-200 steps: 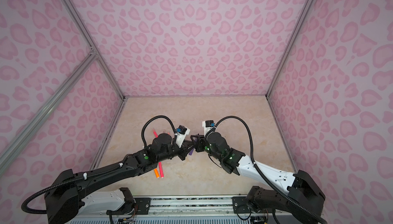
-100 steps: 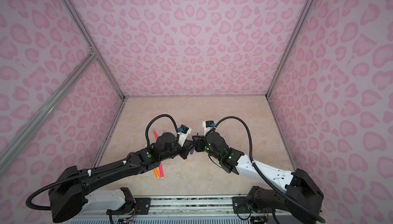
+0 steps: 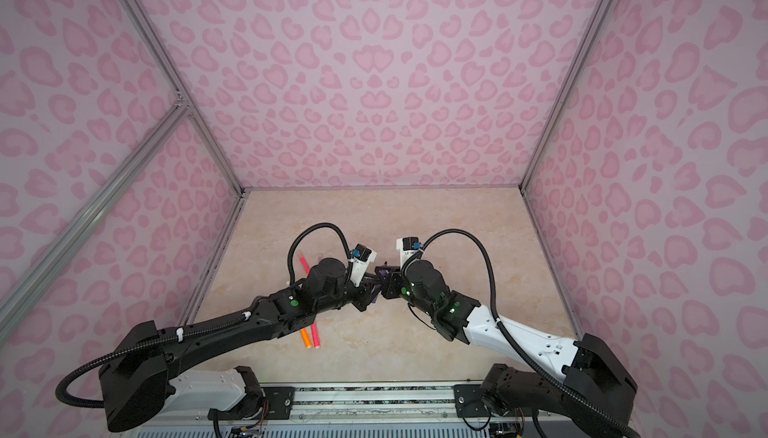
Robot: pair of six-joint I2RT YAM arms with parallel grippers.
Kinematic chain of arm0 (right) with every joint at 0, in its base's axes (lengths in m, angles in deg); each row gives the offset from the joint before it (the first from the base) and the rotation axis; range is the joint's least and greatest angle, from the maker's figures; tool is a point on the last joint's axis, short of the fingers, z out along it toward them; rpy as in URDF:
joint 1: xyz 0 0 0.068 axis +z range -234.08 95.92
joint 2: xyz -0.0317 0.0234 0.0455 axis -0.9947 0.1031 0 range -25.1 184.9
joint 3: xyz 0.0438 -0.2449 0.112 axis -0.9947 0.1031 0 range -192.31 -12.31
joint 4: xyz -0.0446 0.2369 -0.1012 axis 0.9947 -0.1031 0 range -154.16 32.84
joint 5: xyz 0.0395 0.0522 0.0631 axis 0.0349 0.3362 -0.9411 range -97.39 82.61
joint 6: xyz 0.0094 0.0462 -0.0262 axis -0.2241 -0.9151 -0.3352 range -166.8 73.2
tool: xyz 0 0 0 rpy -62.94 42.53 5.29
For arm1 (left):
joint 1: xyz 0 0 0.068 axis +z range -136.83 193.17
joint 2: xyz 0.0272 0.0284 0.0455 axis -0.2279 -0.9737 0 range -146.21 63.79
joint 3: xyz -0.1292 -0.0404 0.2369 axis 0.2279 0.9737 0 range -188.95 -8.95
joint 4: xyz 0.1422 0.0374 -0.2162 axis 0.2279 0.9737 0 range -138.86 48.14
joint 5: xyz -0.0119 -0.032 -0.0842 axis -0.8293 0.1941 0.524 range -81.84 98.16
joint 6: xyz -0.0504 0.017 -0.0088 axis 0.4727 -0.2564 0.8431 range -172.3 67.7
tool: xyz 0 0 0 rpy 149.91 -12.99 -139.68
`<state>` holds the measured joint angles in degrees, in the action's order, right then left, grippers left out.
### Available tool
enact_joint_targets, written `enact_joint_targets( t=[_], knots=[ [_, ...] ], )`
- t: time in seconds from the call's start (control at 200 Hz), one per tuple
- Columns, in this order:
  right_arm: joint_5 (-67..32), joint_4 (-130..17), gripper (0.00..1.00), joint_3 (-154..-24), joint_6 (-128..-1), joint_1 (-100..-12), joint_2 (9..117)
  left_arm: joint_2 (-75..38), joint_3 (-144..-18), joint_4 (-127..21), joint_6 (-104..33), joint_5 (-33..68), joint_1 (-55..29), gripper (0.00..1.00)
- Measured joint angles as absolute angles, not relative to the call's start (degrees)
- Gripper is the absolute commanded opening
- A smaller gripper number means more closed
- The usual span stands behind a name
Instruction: Insert the pens into the pen caps
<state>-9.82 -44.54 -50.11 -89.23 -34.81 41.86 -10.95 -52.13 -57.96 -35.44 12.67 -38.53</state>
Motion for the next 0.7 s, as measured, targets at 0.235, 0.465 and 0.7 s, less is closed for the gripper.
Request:
enact_joint_targets(
  t=[0.235,0.465,0.7],
  knots=[
    [-10.3,-43.4,0.02,-50.4,-89.3,-34.8,43.0,-10.6,-52.1,-57.7,-35.6,12.7,-38.5,0.07],
    [-10.0,-44.1,0.54,-50.7,-89.2,-34.8,42.8,-9.0,-51.2,-57.7,-35.3,9.9,-38.4,0.03],
    [-2.8,-49.7,0.56,-51.1,-89.8,-35.1,40.6,-6.6,-48.7,-56.0,-27.3,-2.2,-29.3,0.03]
  ],
)
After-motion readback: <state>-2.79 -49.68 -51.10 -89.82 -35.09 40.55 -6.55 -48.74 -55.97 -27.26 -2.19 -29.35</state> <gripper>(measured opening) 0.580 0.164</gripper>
